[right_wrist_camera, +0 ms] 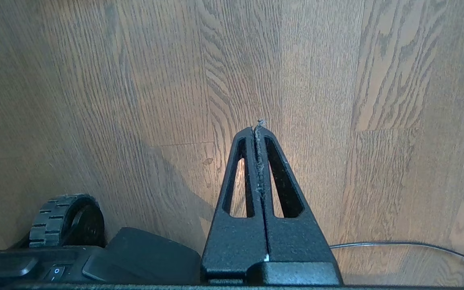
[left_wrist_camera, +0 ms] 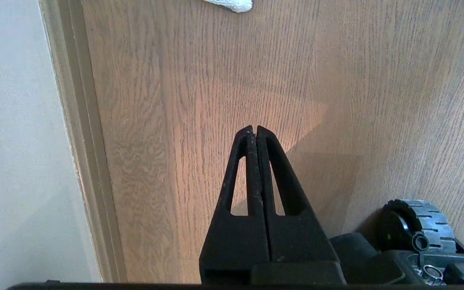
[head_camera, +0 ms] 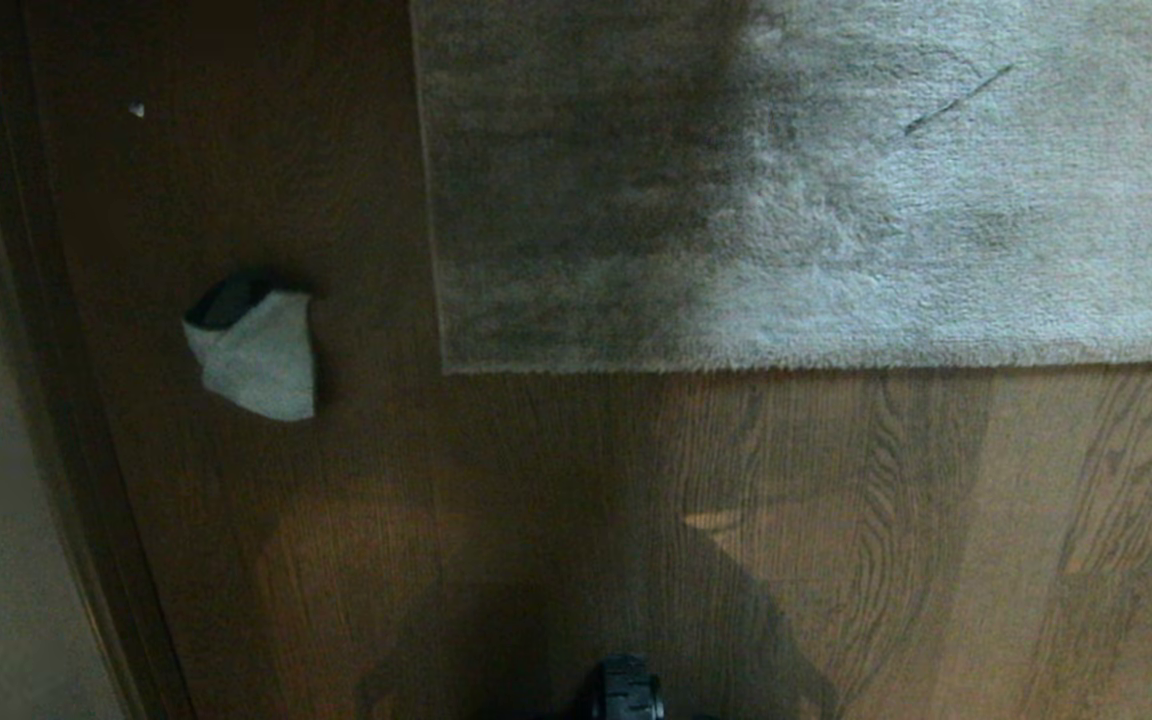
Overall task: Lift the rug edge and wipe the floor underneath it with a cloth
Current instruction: Pick up the rag
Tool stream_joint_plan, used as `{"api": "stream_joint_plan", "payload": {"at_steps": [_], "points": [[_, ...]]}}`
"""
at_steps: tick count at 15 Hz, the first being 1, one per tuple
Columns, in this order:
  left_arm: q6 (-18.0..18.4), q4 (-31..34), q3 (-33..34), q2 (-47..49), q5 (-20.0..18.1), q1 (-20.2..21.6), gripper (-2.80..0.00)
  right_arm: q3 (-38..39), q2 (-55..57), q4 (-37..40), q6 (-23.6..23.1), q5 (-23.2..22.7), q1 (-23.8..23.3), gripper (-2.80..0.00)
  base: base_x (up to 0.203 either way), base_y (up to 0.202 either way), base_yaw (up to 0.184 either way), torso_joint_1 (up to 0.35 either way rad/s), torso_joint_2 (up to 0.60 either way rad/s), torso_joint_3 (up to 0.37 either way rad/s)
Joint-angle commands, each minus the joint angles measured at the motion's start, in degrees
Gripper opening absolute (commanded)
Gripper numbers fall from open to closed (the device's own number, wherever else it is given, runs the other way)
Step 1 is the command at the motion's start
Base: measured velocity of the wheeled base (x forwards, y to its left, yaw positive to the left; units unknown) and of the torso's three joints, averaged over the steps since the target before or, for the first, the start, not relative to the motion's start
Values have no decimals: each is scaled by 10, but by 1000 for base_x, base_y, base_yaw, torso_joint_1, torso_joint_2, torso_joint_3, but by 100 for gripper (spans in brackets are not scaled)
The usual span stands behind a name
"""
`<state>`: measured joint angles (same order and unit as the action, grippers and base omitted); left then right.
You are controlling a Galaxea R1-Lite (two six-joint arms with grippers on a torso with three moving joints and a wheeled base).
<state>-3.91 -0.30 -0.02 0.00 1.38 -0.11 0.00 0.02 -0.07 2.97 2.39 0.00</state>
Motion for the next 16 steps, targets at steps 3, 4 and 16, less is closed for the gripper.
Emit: {"api": "stream_joint_plan", "payload": {"at_steps": [3,4,16], "points": [[0,0,0,0,0,0,-280,0,0,0,0,0,0,-280,0,0,0,0,0,0],[0,0,0,0,0,0,-280,0,0,0,0,0,0,-280,0,0,0,0,0,0],[-1,7,-2,4,-1,1,-280,0,0,0,0,0,0,-280,0,0,0,0,0,0]]}}
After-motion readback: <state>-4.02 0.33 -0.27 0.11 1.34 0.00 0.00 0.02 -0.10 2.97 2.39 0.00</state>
